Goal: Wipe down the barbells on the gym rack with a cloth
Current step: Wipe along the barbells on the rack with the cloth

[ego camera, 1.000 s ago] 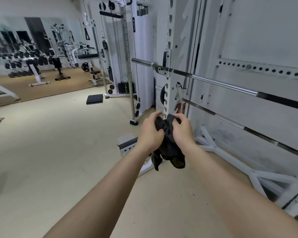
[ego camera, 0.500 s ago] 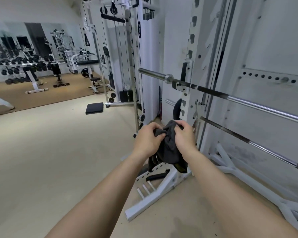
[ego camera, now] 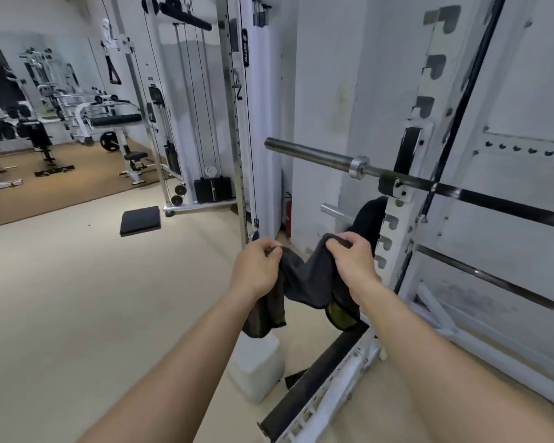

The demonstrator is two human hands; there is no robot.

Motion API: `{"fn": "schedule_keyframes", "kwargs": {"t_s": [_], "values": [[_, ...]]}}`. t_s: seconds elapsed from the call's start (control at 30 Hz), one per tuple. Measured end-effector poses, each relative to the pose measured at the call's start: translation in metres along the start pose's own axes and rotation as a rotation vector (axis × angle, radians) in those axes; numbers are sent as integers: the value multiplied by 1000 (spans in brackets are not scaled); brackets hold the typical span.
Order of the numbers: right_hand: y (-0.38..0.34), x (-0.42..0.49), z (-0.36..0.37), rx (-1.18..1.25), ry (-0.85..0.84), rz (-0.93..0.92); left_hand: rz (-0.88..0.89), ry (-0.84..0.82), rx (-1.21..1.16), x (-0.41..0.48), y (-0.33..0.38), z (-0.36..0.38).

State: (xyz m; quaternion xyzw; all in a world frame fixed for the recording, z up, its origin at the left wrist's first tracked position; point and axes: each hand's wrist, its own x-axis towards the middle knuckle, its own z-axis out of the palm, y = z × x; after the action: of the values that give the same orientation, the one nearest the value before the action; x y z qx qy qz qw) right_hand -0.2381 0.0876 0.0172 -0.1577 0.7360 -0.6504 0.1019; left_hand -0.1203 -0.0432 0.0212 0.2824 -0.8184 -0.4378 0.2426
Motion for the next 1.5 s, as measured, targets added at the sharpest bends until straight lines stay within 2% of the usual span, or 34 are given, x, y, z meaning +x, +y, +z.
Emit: {"fn": "schedule_keyframes", "kwargs": {"t_s": [0.13, 0.2, 0.4, 0.47, 0.57, 0.67, 0.8, 0.87, 0.93, 1.0, 1.07, 1.1, 1.13, 1.2, 1.37, 1.5], "values": [[-3, 54, 52, -7, 144, 74, -199, -204, -283, 84, -16, -28], [-2, 83, 71, -24, 205, 86, -222, -330, -329, 123, -23, -35], [-5, 180, 107, 16, 416, 57, -132, -690, -74, 243, -64, -33], [-9, 222, 116, 57, 485, 36, -72, -813, 76, 287, -73, -30], [-19, 278, 130, 150, 548, -13, -31, -891, 303, 349, -75, -20], [-36, 336, 149, 171, 609, -54, -14, -738, 319, 427, -76, -16], [-67, 396, 161, 130, 776, -190, 224, -384, -28, 519, -47, -25], [-79, 420, 167, 3, 863, -331, 369, -180, -202, 556, -24, -25], [-77, 442, 176, -260, 857, -404, 504, -52, -242, 589, -9, -16], [-58, 466, 187, -740, 744, -370, 614, -96, -108, 621, -12, 3], [-35, 483, 200, -1237, 650, -320, 792, -199, 210, 652, -33, 27], [-28, 489, 207, -1383, 634, -311, 902, -238, 371, 665, -47, 38], [-24, 497, 215, -1456, 627, -303, 997, -259, 455, 679, -60, 45], [-24, 514, 239, -1509, 627, -312, 1099, -268, 427, 706, -78, 50], [-28, 561, 309, -1465, 679, -333, 1145, -170, 306, 756, -96, 43], [-19, 551, 281, -1538, 688, -367, 1173, -96, 404, 751, -83, 55]]}}
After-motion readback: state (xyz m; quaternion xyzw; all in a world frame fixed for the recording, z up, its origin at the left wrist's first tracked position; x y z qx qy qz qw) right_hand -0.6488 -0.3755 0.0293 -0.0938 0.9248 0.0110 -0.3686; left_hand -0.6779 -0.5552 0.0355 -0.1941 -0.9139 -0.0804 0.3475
